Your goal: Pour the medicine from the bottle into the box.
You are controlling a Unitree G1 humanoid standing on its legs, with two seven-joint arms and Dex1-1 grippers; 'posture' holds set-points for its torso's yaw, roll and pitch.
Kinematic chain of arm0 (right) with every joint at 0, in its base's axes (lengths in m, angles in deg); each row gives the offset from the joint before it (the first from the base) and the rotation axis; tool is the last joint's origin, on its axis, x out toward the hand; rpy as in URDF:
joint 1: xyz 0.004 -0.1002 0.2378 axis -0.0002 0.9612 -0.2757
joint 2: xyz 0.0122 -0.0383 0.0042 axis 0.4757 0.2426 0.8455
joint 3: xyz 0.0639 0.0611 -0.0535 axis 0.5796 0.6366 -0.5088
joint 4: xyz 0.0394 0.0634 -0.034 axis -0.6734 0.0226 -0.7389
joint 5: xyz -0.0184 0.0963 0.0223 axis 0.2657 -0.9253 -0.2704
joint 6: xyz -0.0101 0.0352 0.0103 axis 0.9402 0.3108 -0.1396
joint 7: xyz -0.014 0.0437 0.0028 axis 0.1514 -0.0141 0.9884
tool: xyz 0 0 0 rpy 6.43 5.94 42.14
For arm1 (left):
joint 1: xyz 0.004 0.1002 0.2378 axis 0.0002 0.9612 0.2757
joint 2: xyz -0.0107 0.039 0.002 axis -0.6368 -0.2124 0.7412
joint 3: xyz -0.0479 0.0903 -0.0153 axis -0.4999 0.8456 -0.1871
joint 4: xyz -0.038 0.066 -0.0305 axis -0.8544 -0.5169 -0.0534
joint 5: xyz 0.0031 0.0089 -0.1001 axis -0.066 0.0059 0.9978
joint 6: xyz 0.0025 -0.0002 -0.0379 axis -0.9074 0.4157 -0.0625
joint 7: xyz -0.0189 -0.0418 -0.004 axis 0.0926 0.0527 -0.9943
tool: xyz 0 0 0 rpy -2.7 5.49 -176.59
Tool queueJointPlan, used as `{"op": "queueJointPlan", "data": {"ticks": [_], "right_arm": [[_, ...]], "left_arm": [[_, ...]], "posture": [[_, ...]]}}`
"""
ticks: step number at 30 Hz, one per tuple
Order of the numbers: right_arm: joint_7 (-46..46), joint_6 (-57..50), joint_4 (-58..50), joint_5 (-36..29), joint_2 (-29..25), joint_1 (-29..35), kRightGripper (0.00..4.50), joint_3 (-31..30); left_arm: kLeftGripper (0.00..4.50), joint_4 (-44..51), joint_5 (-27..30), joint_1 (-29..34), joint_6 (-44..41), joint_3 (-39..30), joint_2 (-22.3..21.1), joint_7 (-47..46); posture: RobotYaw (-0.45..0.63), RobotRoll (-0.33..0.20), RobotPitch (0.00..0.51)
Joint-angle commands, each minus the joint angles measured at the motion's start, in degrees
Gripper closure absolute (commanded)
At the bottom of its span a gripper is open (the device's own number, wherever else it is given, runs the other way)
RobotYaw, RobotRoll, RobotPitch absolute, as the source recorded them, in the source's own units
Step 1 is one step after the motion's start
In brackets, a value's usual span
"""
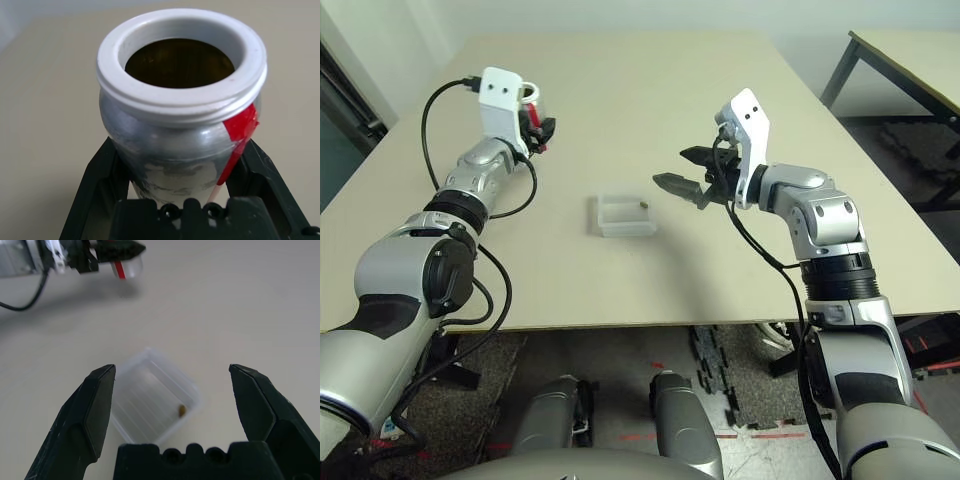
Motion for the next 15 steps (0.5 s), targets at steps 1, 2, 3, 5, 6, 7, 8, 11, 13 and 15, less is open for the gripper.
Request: {"op": "queueJointPlan", "data": {"ticks": [1,2,3,5,6,7,8,11,13,15], "right_arm": [[0.7,-0.1,0.9,0.2,0.3,-0.5,0.00,-0.8],[0.7,-0.3,0.6,0.1,0.4,-0.4,0.00,-0.9],[0.8,-0.4,0.6,0.0,0.4,-0.4,0.00,-1.0],[0.8,-0.7,0.2,-0.1,0.4,-0.1,0.00,-1.1],[0.7,-0.8,0.0,-0.2,0.4,0.0,0.00,-1.1],[0.7,-0.9,-0.2,-0.2,0.5,0.1,0.00,-1.1],[0.7,-1.0,-0.2,-0.3,0.5,0.1,0.00,-1.1],[0.3,-1.5,-1.0,-0.5,0.7,0.5,0.00,-1.0],[0.0,-1.9,-1.5,-0.7,0.9,0.9,0.00,-0.9],[-0.3,-2.2,-2.0,-0.8,1.1,1.1,0.00,-0.8]], "left_arm": [[1.68,0.8,1.3,3.1,-0.7,-0.5,0.2,-1.3],[1.68,0.9,1.3,3.9,-0.9,-0.4,0.2,-1.2],[1.68,0.9,1.4,4.3,-1.1,-0.3,0.2,-1.2],[1.68,0.8,1.3,5.3,-1.6,-0.1,0.0,-1.4],[1.68,0.7,1.3,5.8,-1.9,0.1,0.0,-1.3],[1.68,0.7,1.3,6.2,-2.1,0.1,0.0,-1.4],[1.68,0.7,1.3,6.4,-2.2,0.1,0.0,-1.4],[1.68,0.4,0.8,7.4,-3.0,0.7,0.1,-1.4],[1.68,0.3,0.4,8.1,-3.5,1.1,0.3,-1.3],[1.68,0.2,0.3,8.5,-3.9,1.6,0.4,-1.2]], "posture": [[0.00,0.000,0.067],[0.00,0.000,0.067],[0.00,0.000,0.069],[0.00,0.000,0.071],[0.00,0.000,0.071],[0.00,0.000,0.072],[0.00,0.000,0.072],[-0.01,0.000,0.075],[-0.01,0.000,0.075],[-0.02,0.000,0.076]]}}
